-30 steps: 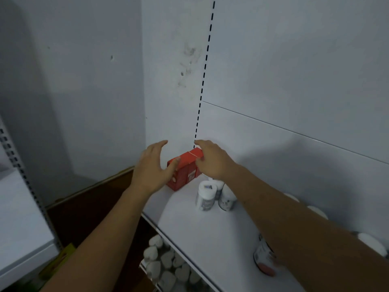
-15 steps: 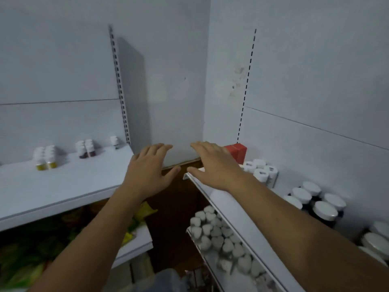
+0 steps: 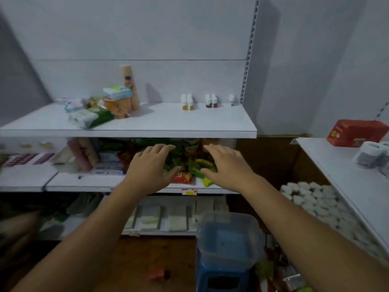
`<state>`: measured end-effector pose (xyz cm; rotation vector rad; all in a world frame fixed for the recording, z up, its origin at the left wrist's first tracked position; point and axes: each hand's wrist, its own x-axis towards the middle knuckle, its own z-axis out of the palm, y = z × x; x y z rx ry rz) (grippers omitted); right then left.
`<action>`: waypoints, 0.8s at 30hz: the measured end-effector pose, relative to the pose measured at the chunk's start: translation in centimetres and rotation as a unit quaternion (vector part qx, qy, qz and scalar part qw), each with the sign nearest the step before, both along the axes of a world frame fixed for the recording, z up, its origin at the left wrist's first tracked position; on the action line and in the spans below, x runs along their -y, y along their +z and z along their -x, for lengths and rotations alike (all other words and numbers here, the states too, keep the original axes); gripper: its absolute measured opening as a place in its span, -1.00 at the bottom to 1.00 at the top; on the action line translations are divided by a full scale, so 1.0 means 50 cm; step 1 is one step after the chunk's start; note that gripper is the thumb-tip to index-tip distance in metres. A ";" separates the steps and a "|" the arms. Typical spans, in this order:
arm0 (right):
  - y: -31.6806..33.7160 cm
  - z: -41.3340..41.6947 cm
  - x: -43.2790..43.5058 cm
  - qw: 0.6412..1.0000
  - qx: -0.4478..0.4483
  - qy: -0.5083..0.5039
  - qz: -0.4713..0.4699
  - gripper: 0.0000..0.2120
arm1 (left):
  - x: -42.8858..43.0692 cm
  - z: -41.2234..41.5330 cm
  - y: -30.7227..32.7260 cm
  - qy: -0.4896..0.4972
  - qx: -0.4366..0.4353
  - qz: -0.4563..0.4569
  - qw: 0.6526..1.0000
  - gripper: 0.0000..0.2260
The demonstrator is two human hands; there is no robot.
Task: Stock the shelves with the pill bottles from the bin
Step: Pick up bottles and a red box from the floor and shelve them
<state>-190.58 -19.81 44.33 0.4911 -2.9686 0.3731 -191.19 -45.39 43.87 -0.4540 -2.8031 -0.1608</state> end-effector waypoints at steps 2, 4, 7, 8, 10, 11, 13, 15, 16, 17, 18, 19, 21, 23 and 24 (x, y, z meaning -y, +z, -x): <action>-0.036 0.009 0.067 1.000 0.019 0.017 0.000 -0.27 | 0.071 -0.010 -0.035 0.022 0.020 -0.007 1.000 -0.35; -0.075 0.023 0.130 0.999 0.037 0.027 0.000 -0.27 | 0.132 -0.010 -0.076 0.037 0.037 -0.017 0.998 -0.37; -0.144 0.051 0.218 0.997 0.074 0.037 -0.001 -0.28 | 0.220 0.003 -0.152 0.058 0.071 -0.035 0.995 -0.41; -0.169 0.061 0.248 0.996 0.087 0.037 -0.003 -0.28 | 0.251 0.010 -0.183 0.064 0.086 -0.040 0.993 -0.42; -0.224 0.084 0.304 0.993 0.114 0.034 -0.004 -0.29 | 0.312 0.026 -0.251 0.071 0.123 -0.051 0.989 -0.44; -0.254 0.095 0.331 0.991 0.129 0.030 -0.003 -0.28 | 0.341 0.033 -0.289 0.073 0.144 -0.054 0.985 -0.45; -0.318 0.114 0.383 0.987 0.159 0.019 0.003 -0.27 | 0.393 0.044 -0.370 0.076 0.186 -0.052 0.978 -0.46; -0.390 0.129 0.429 0.982 0.188 0.006 0.009 -0.26 | 0.436 0.052 -0.452 0.078 0.220 -0.053 0.971 -0.46; -0.426 0.135 0.450 0.979 0.205 0.000 0.014 -0.26 | 0.455 0.056 -0.493 0.079 0.232 -0.055 0.968 -0.47; -0.466 0.139 0.468 0.975 0.221 -0.007 0.022 -0.26 | 0.472 0.059 -0.536 0.082 0.243 -0.057 0.965 -0.47; -0.508 0.144 0.485 0.971 0.235 -0.011 0.030 -0.27 | 0.487 0.063 -0.581 0.085 0.254 -0.057 0.962 -0.48; -0.553 0.148 0.499 0.968 0.249 -0.015 0.035 -0.29 | 0.498 0.064 -0.627 0.088 0.269 -0.057 0.958 -0.47; -0.652 0.157 0.523 0.962 0.268 -0.021 0.037 -0.34 | 0.515 0.064 -0.729 0.095 0.298 -0.060 0.948 -0.45; -0.770 0.165 0.542 0.957 0.289 -0.021 0.037 -0.36 | 0.523 0.058 -0.846 0.104 0.327 -0.068 0.937 -0.46; -0.836 0.170 0.549 0.954 0.297 -0.020 0.036 -0.36 | 0.525 0.057 -0.911 0.108 0.338 -0.069 0.932 -0.46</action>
